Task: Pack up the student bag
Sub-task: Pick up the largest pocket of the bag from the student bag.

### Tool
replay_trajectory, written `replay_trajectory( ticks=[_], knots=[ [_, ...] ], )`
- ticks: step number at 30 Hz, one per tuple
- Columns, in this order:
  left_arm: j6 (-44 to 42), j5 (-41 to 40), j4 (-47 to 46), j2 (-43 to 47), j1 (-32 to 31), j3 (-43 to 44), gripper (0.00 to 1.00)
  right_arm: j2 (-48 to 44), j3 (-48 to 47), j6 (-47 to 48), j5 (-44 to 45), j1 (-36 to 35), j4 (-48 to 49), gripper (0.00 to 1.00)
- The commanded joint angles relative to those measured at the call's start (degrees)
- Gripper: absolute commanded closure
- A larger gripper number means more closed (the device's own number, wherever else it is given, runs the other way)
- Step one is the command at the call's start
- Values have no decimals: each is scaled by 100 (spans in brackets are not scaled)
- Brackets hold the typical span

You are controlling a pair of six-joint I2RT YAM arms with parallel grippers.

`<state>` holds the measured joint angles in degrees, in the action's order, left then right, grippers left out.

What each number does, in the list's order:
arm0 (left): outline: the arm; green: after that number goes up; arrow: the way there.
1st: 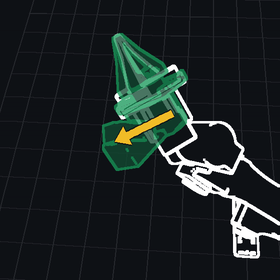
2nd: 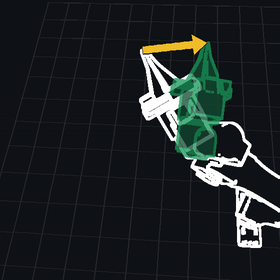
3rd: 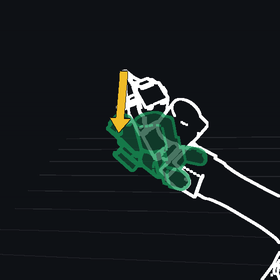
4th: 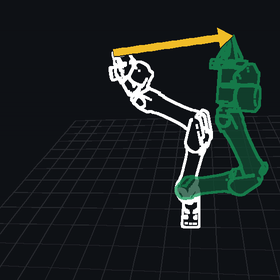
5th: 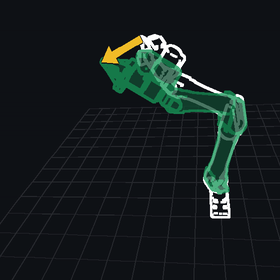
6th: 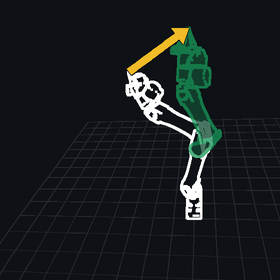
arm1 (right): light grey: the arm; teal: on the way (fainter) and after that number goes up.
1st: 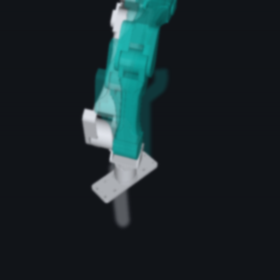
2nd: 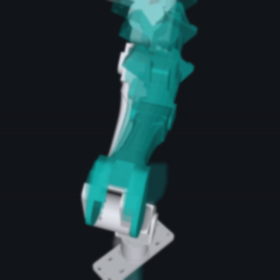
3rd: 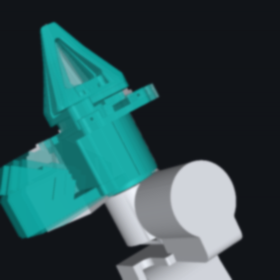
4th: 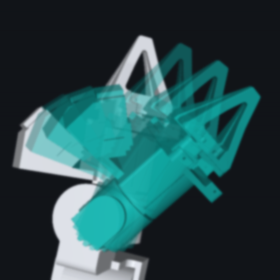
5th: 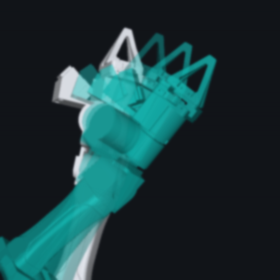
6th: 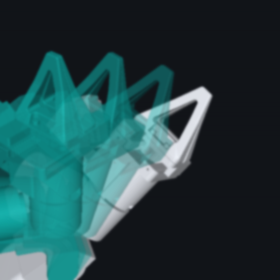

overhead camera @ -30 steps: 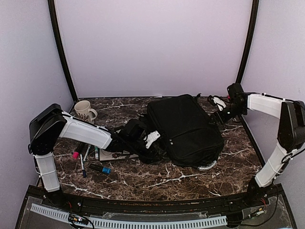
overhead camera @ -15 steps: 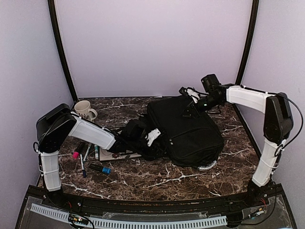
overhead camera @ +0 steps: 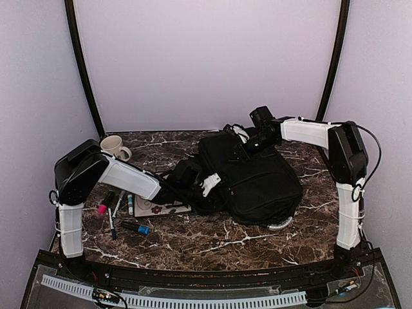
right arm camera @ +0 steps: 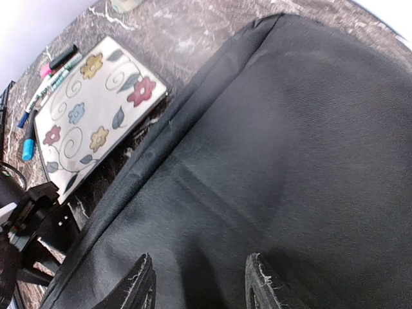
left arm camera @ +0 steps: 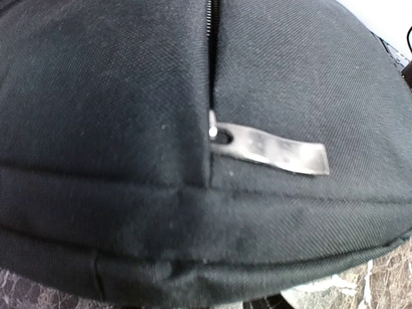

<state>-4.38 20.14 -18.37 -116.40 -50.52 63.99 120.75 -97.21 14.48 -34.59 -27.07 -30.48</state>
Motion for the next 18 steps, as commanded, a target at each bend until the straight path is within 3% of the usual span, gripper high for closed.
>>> replay_trajectory(
  ticks=[1,14,18],
  knots=[
    [-147,178,348,39,-19,210,64,78,-46,-97,217,-178,-92,53],
    [-222,251,462,-85,-176,325,72,335,-44,-7,119,-192,-134,52],
    [-272,297,546,-102,-186,402,82,372,-45,27,137,-193,-147,52]
  ],
)
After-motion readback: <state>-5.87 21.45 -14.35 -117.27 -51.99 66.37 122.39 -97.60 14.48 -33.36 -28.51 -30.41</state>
